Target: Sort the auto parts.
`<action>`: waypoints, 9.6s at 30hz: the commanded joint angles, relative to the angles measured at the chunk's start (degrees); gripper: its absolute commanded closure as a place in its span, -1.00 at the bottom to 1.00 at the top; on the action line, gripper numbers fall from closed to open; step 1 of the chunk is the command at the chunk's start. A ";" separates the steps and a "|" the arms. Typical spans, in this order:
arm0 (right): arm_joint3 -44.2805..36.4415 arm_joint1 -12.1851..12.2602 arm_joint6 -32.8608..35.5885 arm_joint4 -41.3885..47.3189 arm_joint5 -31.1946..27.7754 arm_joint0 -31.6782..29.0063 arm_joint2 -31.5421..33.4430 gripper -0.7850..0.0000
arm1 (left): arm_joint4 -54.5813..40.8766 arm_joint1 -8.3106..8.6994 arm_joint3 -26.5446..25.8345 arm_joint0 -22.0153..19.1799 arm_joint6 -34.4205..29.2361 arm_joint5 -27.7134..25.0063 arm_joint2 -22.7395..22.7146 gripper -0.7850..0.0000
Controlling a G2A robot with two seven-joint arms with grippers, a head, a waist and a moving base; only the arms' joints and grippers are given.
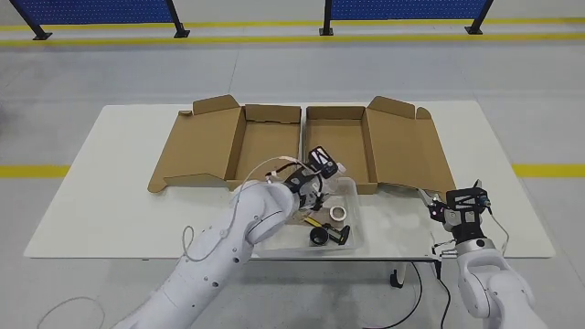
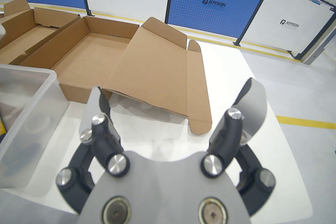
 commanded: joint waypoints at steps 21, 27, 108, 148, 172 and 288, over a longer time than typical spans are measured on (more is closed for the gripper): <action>0.00 0.00 0.00 0.00 0.00 0.00 0.00 -1.00 | -7.31 2.37 -10.69 6.46 7.89 -10.09 -8.83 1.00; 0.00 0.00 0.00 0.00 0.00 0.00 0.00 -1.00 | -7.24 2.59 -10.42 6.42 7.83 -10.45 -8.57 1.00; 0.00 0.00 0.00 0.00 0.00 0.00 0.00 -1.00 | 0.89 -3.63 38.32 -9.73 35.96 24.30 -5.89 1.00; 0.00 0.00 0.00 0.00 0.00 0.00 0.00 -1.00 | 0.86 -4.25 26.39 -9.66 27.79 18.12 -9.69 -1.00; 0.00 0.00 0.00 0.00 0.00 0.00 0.00 -1.00 | -21.25 1.85 -5.88 7.59 -23.31 -14.97 -19.49 -1.00; 0.00 0.00 0.00 0.00 0.00 0.00 0.00 -1.00 | -14.03 6.22 12.57 -5.84 -20.31 -12.66 -0.80 0.06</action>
